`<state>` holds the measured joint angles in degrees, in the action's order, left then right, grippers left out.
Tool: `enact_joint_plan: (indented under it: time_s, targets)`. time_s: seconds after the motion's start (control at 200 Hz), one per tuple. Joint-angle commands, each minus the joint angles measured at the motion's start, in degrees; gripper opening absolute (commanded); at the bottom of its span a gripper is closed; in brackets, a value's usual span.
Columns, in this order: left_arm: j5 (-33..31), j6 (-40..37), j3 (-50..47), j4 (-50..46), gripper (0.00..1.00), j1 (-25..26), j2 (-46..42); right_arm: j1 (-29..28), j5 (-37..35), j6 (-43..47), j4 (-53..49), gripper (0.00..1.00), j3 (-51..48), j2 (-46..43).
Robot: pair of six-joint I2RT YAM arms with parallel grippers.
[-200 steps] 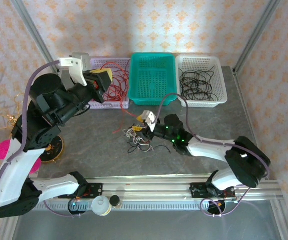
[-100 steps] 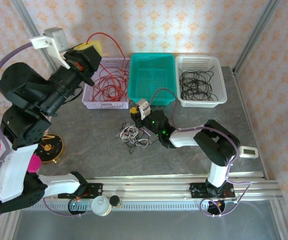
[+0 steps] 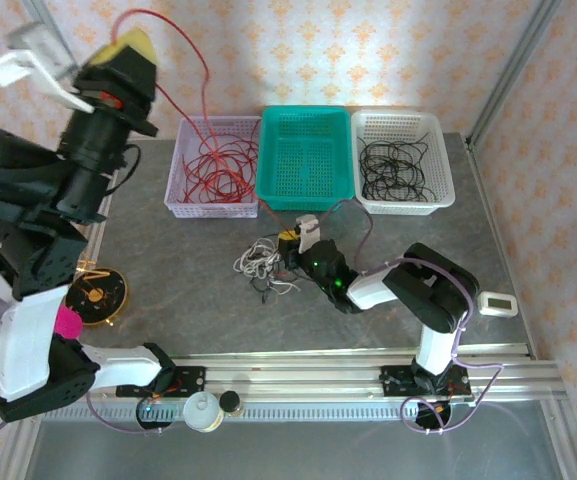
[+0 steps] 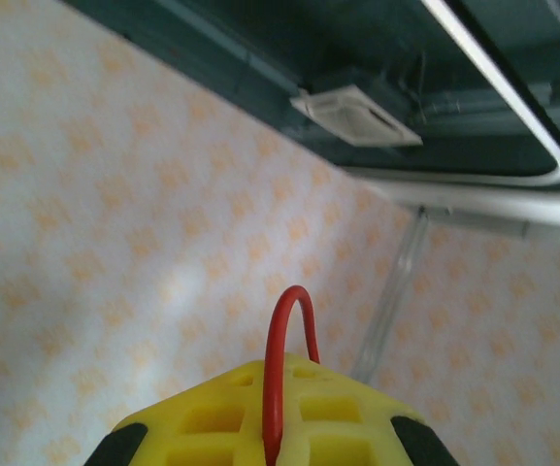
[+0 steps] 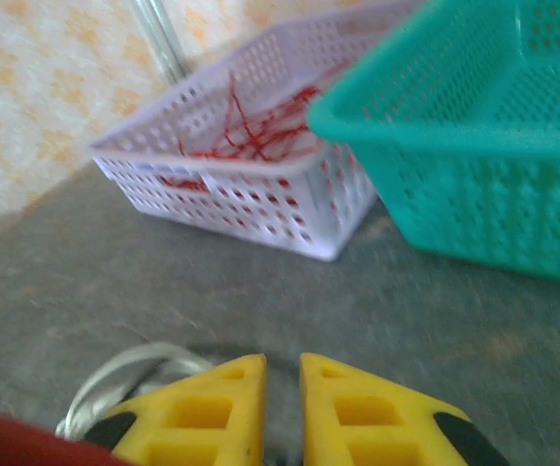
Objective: Untangle the cables
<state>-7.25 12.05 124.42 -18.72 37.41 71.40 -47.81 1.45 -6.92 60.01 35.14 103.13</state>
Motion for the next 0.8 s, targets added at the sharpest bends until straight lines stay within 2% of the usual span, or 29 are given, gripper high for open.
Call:
enact_joint_plan:
  time_s: [0.0,0.05,0.195,0.305,0.646,0.796]
  targets:
    - [-8.8,-4.3,3.2,7.8,0.00,-0.1,-0.2,0.1,-3.9,-2.4,-0.7,0.20,-2.7,-1.9]
    - [-11.1,-6.1,3.4,8.6,0.00,-0.1,0.1,0.1,-4.5,-2.5,-1.0,0.19,-3.9,-2.7]
    - [-14.3,-9.4,5.0,9.6,0.00,-0.1,1.5,0.1,-7.4,-2.6,-2.5,0.10,-6.4,-4.5]
    - [-16.2,-11.1,7.5,10.4,0.00,-0.1,3.3,0.1,-9.6,-2.5,-3.1,0.10,-8.2,-5.8]
    - [-24.9,-22.7,14.5,17.3,0.00,-0.1,10.3,0.1,-15.9,-4.7,-4.5,0.32,-13.3,-8.1]
    - [-24.3,-23.1,14.5,17.9,0.00,-0.1,11.3,0.1,-20.6,-7.1,-4.7,0.35,-15.3,-8.7]
